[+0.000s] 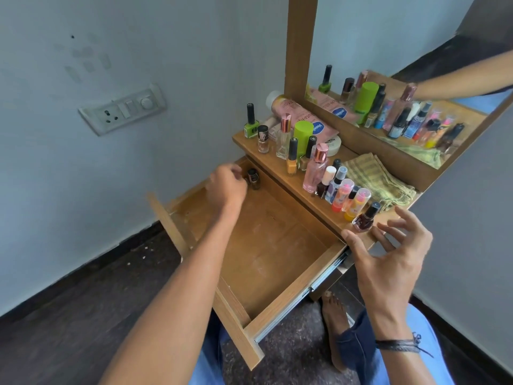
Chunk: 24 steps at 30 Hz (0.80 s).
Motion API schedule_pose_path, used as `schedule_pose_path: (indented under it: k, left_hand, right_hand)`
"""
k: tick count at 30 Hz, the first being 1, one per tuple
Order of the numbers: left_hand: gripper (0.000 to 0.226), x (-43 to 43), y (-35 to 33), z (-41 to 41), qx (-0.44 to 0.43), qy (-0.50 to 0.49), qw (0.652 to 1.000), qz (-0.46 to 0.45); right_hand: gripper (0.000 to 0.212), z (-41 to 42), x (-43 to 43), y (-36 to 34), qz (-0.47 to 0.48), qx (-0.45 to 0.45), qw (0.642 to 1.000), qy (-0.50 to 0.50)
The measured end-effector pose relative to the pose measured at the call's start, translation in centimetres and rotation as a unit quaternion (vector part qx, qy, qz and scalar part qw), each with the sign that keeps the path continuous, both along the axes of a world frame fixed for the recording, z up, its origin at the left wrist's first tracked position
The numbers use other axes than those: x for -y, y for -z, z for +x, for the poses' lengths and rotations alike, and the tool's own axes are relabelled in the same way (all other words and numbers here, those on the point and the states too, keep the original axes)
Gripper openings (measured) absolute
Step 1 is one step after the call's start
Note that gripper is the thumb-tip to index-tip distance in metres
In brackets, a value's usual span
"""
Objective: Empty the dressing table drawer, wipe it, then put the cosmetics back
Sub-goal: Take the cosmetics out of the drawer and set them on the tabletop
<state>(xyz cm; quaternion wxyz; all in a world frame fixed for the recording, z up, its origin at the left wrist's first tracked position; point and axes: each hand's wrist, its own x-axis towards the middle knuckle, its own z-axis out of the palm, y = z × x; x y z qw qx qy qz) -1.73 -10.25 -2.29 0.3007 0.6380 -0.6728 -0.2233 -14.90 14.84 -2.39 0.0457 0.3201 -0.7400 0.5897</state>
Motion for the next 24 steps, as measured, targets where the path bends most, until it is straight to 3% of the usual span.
schedule_pose_path:
  k: [2,5,10,16,20,24]
  left_hand:
    - [0.034,-0.9,1.3,-0.3,0.111,0.059,0.992,0.030]
    - [0.034,-0.7,2.3,-0.6,0.213,0.138,0.967,0.004]
    - [0.039,-0.1,3.5,-0.5,0.292,0.172,0.941,-0.010]
    - [0.026,0.0,3.2,-0.1,0.247,0.139,0.958,0.051]
    - [0.023,0.0,1.5,0.0,0.140,0.088,0.983,0.077]
    - [0.027,0.0,-0.6,2.6,0.016,0.049,0.996,0.078]
  right_hand:
    - [0.079,0.9,-0.1,0.2,-0.041,-0.009,0.999,0.020]
    - [0.065,2.2,-0.2,0.4,-0.081,-0.075,0.993,0.040]
    - [0.042,5.7,0.1,0.2,-0.067,-0.190,0.979,0.028]
    - [0.030,7.4,1.1,0.5,-0.034,-0.228,0.969,-0.087]
    - [0.011,7.5,2.3,0.7,0.030,-0.192,0.970,-0.148]
    - [0.024,7.2,4.4,0.1,0.168,-0.135,0.959,-0.185]
